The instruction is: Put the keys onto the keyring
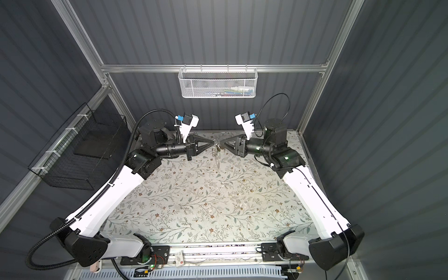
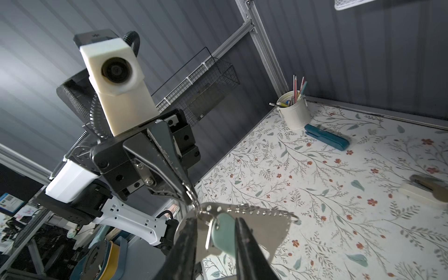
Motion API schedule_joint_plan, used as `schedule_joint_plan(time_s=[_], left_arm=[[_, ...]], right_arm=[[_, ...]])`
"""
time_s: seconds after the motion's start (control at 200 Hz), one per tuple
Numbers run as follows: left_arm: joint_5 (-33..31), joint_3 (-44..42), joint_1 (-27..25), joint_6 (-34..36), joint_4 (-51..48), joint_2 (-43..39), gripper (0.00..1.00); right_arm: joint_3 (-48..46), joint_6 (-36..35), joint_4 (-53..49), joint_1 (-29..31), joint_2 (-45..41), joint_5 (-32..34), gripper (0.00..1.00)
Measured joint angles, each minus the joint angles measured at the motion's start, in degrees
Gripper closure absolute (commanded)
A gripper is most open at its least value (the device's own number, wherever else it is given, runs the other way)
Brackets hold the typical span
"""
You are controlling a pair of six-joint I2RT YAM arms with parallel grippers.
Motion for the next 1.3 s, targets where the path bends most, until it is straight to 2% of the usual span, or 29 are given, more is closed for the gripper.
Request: schedule_joint_plan(time_s=[0.35, 0.45, 1.0, 1.091, 1.301], left_arm=[[0.04, 0.00, 0.00, -1.77, 1.73, 0.00, 1.00], [-0.13, -0.07, 0.00, -2.43, 2.73, -0.02, 1.00], [-0.20, -0.87, 0.00, -5.66, 7.39, -0.02, 1.00], [-0.66, -1.20, 0.00, -5.88, 7.87, -0.09, 1.00], [-1.70, -2.32, 0.00, -6.73, 9.18, -0.85, 1.00]], right_arm=[[-0.59, 5.33, 6.19, 0.00, 1.36, -3.78, 0.86], [-1.29, 5.97, 6.71, 0.00, 1.36, -4.28, 0.86], [-3.17, 6.08, 6.93, 3.30, 1.68, -2.75, 0.84], [-3.21, 5.84, 6.91, 3.06, 1.62, -1.90, 0.78], [-5.22, 5.05, 6.67, 1.81, -0.48, 1.86, 0.73]])
